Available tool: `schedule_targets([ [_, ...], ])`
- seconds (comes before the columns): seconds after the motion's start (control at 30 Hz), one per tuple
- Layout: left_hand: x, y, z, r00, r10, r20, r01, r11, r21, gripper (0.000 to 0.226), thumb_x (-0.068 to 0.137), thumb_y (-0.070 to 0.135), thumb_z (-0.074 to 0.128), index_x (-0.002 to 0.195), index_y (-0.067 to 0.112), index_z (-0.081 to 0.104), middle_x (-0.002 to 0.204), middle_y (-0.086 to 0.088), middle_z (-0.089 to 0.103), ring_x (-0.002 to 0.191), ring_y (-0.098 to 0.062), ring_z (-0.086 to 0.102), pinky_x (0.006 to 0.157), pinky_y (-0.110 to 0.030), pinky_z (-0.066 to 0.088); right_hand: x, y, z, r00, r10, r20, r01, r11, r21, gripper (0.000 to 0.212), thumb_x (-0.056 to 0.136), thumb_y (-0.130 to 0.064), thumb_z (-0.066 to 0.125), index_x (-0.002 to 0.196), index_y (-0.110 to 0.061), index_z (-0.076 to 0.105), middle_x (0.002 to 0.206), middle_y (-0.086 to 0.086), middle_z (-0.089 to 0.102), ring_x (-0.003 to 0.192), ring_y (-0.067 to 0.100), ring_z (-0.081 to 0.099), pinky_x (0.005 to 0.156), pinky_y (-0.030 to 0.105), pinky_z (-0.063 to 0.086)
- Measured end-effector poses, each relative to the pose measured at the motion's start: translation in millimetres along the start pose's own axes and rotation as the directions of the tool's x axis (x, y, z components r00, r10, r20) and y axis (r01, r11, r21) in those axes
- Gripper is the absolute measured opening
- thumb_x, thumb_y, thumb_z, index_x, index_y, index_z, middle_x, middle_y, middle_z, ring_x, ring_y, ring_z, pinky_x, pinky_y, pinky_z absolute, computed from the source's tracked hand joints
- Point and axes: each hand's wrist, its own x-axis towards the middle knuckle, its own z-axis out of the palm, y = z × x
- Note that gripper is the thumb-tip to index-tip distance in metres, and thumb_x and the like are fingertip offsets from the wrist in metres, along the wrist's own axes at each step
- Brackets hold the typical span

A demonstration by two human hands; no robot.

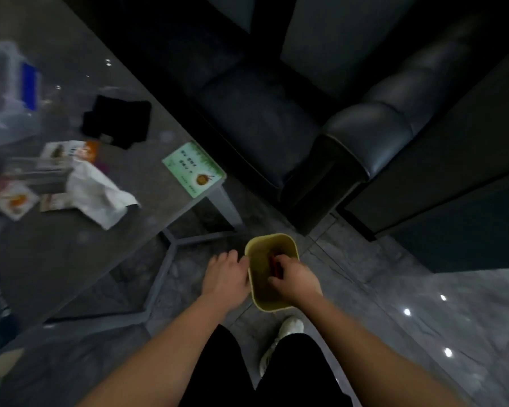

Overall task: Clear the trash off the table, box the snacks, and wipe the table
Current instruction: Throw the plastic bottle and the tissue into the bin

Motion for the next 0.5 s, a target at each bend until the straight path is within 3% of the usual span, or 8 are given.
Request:
schedule_targets([
  [0.2,-53.1,-20.6,-23.7,0.976,-0.167,-0.143,0.156,0.984,-0.082,0.052,0.074,0.052,0.052,0.121,0.029,0.048,0.105,-0.003,0.053,0.097,-0.027,0.055,0.085,-0.044,0.046,-27.2,-40.6,-24.9,0.989,-0.141,-0.036,0.14,0.99,-0.029,0.037,0.086,-0.048,0.067,0.118,-0.034,0.057,0.108,-0.01,0.061,0.096,0.012,0.061,0.082,0.036,0.057],
  [0.37,-86.1,-46.5,-48.3,0.917,-0.317,-0.242,0.276,0.943,-0.188,0.05,0.073,0.051,0.052,0.119,0.032,0.05,0.105,0.0,0.056,0.095,-0.024,0.057,0.079,-0.042,0.05,-37.2,-97.7,-38.8,0.963,-0.251,-0.099,0.242,0.966,-0.092,0.052,0.085,-0.042,0.072,0.133,-0.036,0.053,0.126,-0.008,0.06,0.107,0.01,0.059,0.078,0.023,0.046],
  [0.5,-105.3,-79.1,-75.8,0.881,-0.38,-0.282,0.309,0.913,-0.265,0.047,0.074,0.048,0.055,0.118,0.031,0.052,0.106,0.001,0.056,0.097,-0.022,0.057,0.08,-0.04,0.049,-32.4,-153.6,-48.2,0.943,-0.323,-0.077,0.315,0.944,-0.097,0.044,0.084,-0.042,0.072,0.125,-0.04,0.056,0.117,-0.012,0.06,0.099,0.004,0.055,0.081,0.025,0.051],
])
